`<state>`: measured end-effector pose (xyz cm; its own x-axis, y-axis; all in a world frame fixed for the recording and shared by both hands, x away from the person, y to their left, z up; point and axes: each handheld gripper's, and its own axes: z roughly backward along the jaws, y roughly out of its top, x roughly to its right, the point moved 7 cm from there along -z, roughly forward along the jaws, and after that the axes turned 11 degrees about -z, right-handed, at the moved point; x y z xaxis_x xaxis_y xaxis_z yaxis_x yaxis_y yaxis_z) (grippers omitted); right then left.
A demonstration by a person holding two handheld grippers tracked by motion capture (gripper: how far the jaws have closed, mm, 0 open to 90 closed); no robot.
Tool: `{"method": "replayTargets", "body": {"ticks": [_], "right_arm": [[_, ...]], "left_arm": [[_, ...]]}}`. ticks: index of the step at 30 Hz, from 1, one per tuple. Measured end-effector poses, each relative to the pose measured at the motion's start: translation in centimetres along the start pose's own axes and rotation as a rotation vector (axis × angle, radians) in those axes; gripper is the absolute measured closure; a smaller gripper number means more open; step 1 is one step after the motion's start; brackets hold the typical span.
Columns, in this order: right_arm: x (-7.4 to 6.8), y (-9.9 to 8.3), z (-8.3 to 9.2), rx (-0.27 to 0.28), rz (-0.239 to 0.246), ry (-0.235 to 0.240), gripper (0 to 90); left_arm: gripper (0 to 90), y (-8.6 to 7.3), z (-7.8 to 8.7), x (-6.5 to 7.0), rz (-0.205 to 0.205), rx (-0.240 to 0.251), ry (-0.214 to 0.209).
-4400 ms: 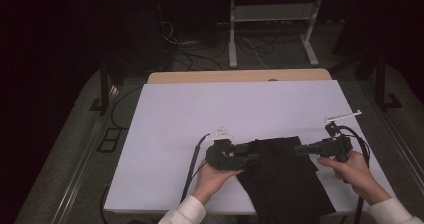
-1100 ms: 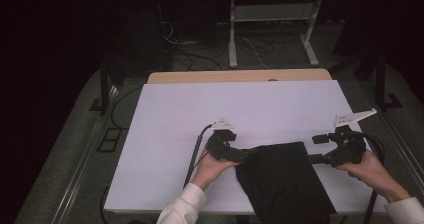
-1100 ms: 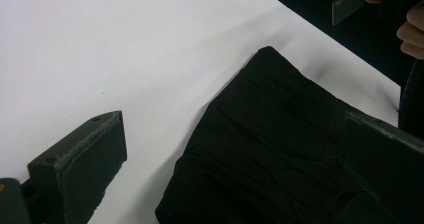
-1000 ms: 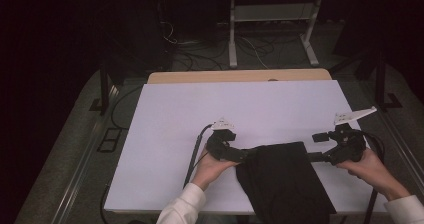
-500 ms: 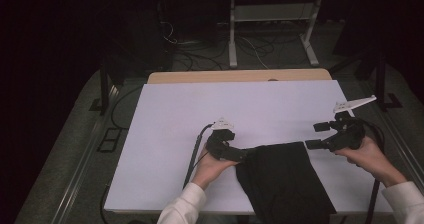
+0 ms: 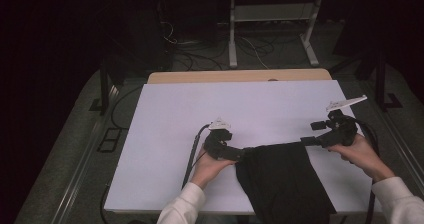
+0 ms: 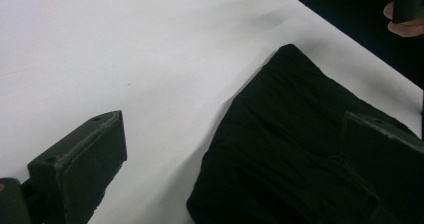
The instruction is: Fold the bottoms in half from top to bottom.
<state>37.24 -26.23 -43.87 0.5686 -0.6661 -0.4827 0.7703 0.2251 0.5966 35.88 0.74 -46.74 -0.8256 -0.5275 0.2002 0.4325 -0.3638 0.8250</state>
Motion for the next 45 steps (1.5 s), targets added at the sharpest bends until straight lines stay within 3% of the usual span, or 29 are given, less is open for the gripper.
{"method": "replayTargets", "body": {"ticks": [11, 17, 24, 29, 39, 42, 45], "right_arm": [[1.3, -0.9, -1.3, 0.024, -0.037, -0.006, 0.0], [1.9, -1.5, -1.4, 0.027, -0.051, -0.014, 0.0], [2.0, -2.5, -2.3, -0.011, -0.048, -0.029, 0.0], [2.3, -3.3, -3.0, -0.045, -0.039, -0.048, 0.0], [2.6, -3.7, -3.3, -0.053, -0.050, -0.005, 20.5], [2.7, -3.6, -3.7, -0.066, -0.049, 0.008, 28.2], [2.7, -3.5, -4.1, -0.073, -0.051, 0.016, 43.5]], "left_arm": [[0.0, -0.5, -0.4, -0.2, 0.000, -0.011, -0.002], [0.0, -0.9, -0.7, 0.0, 0.026, 0.001, -0.024], [0.0, -1.4, -1.1, 0.4, 0.030, -0.015, -0.055], [6.5, -1.6, -1.3, 0.5, 0.052, -0.025, -0.086], [23.8, -2.4, -2.1, 0.6, 0.064, -0.081, -0.112], [33.5, -2.5, -2.3, 0.7, 0.085, -0.079, -0.146], [47.2, -2.6, -2.5, 0.8, 0.098, -0.088, -0.170]]}}
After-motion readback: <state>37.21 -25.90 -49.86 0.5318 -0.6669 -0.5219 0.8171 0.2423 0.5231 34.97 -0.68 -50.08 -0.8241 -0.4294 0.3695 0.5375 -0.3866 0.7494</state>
